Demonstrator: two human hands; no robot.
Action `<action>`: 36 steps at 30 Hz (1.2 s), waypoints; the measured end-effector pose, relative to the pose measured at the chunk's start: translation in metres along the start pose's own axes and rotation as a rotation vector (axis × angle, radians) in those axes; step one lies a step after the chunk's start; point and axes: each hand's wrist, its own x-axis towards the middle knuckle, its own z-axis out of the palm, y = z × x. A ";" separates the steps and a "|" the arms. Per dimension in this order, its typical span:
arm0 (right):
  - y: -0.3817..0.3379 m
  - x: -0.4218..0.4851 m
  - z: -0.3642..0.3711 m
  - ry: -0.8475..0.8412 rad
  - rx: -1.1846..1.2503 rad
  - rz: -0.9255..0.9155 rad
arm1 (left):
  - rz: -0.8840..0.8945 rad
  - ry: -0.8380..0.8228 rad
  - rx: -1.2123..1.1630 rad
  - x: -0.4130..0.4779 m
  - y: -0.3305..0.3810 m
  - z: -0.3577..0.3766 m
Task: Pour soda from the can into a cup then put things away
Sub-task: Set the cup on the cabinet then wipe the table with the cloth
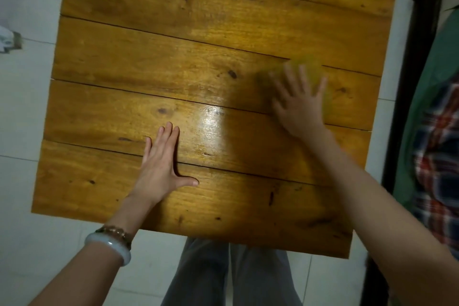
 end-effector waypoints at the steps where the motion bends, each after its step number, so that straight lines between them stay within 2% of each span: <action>1: 0.017 -0.005 -0.002 -0.038 0.024 0.111 | -0.003 0.000 0.002 0.000 0.000 0.000; 3: 0.024 -0.015 -0.004 -0.055 0.063 0.235 | -0.005 -0.001 0.006 0.000 -0.001 0.001; 6: -0.012 -0.030 0.002 -0.060 0.094 0.311 | 0.001 0.008 0.009 -0.001 0.000 0.001; 10: -0.088 -0.052 0.008 -0.053 0.143 0.277 | -0.003 0.016 0.028 -0.002 0.003 -0.001; 14: -0.150 -0.070 0.001 -0.157 0.259 0.181 | -0.016 0.013 0.065 -0.003 0.005 -0.002; 17: -0.141 -0.070 -0.017 -0.166 0.581 0.237 | -0.035 0.003 0.049 -0.004 0.017 -0.008; 19: -0.120 -0.074 -0.034 -0.021 0.862 0.369 | -0.032 0.062 -0.102 -0.003 0.033 -0.015; 21: -0.094 -0.080 -0.046 0.165 0.895 0.520 | -0.063 0.190 -0.352 -0.001 0.054 -0.020; 22: -0.082 -0.083 -0.050 0.184 0.872 0.588 | -0.096 0.236 -0.455 0.003 0.064 -0.019; 27: -0.058 -0.081 -0.047 -0.021 0.855 0.726 | -0.340 0.252 -0.836 0.029 0.102 -0.002; 31: -0.064 -0.074 -0.038 -0.117 0.962 0.747 | -0.476 0.342 -0.828 0.037 0.108 0.009; 36: -0.065 -0.066 -0.035 -0.146 0.969 0.800 | -0.571 0.274 -0.643 0.045 0.109 0.002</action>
